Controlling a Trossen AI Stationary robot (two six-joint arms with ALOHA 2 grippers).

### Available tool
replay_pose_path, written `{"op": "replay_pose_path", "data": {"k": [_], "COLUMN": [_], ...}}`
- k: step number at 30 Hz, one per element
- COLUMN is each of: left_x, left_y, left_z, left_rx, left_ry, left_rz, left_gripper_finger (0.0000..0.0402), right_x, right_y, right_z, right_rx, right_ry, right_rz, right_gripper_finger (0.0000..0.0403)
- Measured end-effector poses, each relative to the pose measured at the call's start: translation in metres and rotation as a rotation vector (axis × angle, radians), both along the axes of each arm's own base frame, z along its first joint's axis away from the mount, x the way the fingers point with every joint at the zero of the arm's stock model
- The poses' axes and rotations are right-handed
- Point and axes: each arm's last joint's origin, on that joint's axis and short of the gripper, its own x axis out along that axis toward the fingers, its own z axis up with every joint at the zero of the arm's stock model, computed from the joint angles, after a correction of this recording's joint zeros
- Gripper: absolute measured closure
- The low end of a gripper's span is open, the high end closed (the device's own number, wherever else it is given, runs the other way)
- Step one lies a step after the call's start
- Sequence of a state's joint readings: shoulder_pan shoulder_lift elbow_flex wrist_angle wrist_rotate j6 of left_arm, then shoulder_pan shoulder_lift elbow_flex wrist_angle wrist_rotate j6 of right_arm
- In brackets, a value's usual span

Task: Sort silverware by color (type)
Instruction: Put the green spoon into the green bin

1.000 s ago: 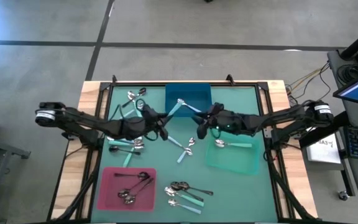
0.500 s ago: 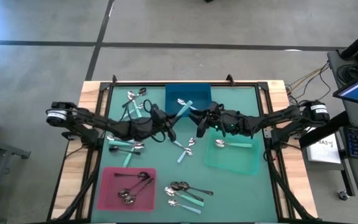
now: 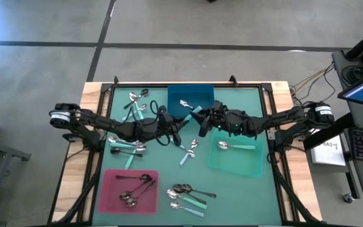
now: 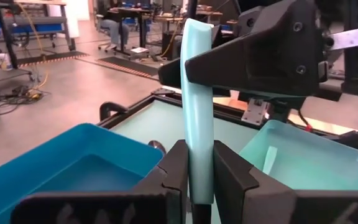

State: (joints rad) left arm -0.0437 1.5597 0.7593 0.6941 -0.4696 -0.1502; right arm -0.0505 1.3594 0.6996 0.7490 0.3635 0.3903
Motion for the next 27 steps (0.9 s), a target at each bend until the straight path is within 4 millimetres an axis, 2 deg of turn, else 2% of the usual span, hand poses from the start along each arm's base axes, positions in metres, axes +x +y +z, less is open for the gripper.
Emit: {"op": "replay_pose_path", "data": {"k": [5, 10, 17, 22, 27], "left_x": [0.000, 0.000, 0.003, 0.002, -0.003], "left_y": [0.000, -0.001, 0.000, -0.002, -0.007], "left_z": [0.000, 0.000, 0.005, 0.009, 0.013], "left_rx": [-0.002, 0.010, 0.022, 0.022, 0.013], "left_ry": [0.001, 0.011, -0.007, -0.001, 0.027], "left_rz": [-0.008, -0.026, -0.013, -0.034, -0.134], "left_gripper_finger": [0.0373, 0.0373, 0.0336, 0.0322, 0.0319], "right_x": [0.001, 0.003, 0.005, 0.003, -0.010], "right_y": [0.000, 0.001, 0.001, 0.000, 0.000], "right_z": [0.002, 0.007, 0.013, 0.024, 0.055], "right_rx": [0.002, 0.003, -0.056, -0.109, -0.133], "right_ry": [-0.006, -0.029, -0.010, 0.121, 0.342], "right_rz": [0.003, 0.040, 0.050, 0.041, 0.049], "right_gripper_finger": [0.0307, 0.0365, 0.0365, 0.0365, 0.0365]}}
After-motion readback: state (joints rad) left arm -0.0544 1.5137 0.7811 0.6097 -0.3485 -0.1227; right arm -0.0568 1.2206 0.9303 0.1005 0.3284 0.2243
